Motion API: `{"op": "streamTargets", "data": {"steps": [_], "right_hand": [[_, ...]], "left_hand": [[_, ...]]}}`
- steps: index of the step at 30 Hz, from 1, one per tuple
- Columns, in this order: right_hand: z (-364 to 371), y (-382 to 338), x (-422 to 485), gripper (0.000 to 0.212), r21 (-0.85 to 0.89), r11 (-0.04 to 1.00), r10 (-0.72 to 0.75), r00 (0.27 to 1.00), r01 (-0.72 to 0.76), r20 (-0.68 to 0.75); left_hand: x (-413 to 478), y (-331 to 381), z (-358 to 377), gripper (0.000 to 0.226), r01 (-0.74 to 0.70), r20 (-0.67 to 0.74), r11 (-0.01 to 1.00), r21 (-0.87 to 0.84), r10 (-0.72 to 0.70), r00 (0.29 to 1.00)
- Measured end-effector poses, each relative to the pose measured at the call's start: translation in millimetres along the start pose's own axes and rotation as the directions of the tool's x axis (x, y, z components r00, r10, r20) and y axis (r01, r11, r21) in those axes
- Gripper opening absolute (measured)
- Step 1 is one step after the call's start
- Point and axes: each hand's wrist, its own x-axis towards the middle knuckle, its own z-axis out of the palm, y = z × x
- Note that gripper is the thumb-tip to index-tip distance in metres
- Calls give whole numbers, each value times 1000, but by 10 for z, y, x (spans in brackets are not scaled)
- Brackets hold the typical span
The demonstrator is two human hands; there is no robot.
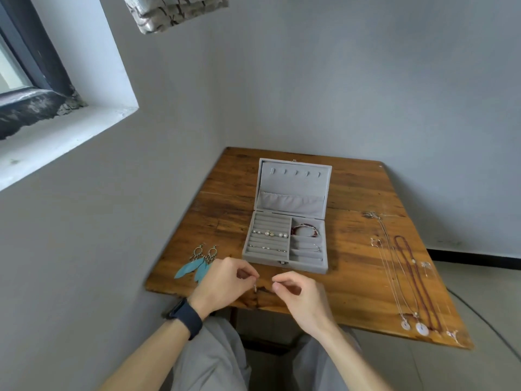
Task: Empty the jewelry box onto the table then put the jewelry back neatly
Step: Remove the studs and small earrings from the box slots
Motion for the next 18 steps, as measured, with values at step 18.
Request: {"op": "streamTargets", "data": {"steps": [18], "right_hand": [[220, -16, 165, 21, -282, 959, -1, 1000, -5, -21]], "left_hand": [[200, 68, 166, 18, 74, 8, 976, 207, -78, 997]]}}
